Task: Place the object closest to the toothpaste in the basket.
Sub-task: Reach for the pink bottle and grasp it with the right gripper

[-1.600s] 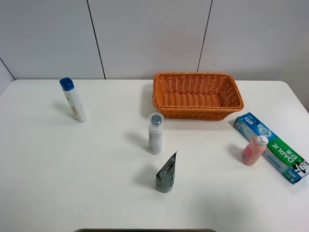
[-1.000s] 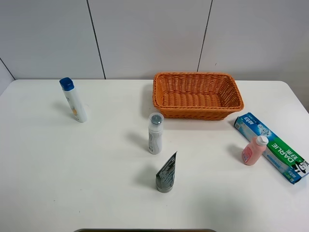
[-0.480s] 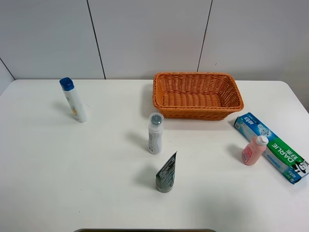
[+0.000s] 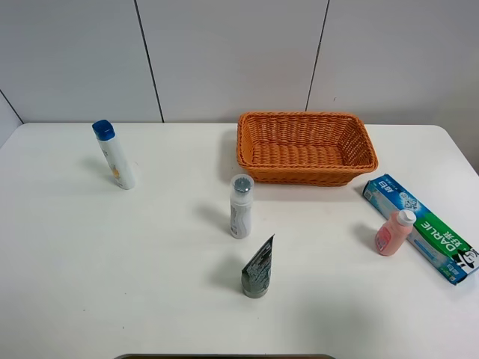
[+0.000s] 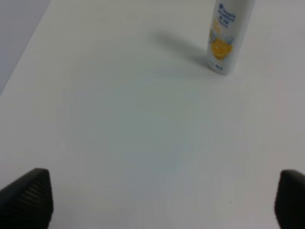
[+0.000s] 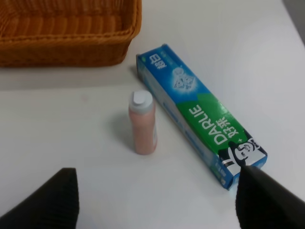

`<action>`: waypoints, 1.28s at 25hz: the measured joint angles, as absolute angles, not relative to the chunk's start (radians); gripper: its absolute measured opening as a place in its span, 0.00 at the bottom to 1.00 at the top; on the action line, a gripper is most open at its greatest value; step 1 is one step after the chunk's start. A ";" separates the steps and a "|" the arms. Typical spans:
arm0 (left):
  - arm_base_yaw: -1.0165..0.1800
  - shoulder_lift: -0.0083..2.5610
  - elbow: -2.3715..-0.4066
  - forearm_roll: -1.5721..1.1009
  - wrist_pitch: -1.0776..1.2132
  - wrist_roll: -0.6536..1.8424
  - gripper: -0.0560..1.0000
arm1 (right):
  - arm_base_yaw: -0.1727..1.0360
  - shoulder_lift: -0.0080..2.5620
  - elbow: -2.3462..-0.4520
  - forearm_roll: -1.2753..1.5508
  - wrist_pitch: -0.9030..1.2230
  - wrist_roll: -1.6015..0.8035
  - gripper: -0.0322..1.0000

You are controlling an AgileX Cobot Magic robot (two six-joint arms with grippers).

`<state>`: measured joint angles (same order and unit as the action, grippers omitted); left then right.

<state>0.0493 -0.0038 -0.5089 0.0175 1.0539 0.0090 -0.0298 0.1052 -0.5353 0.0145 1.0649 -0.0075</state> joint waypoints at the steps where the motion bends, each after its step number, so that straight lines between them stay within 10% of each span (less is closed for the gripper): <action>1: 0.049 -0.004 -0.509 0.017 1.054 0.009 0.94 | -0.030 0.144 -0.554 0.019 1.065 -0.008 0.72; 32: 0.049 -0.004 -0.509 0.017 1.054 0.009 0.94 | -0.030 1.454 -1.224 -0.032 1.211 0.116 0.72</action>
<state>0.0493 -0.0038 -0.5089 0.0175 1.0539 0.0090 -0.0298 1.4542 -1.2240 -0.0319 1.2110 0.1162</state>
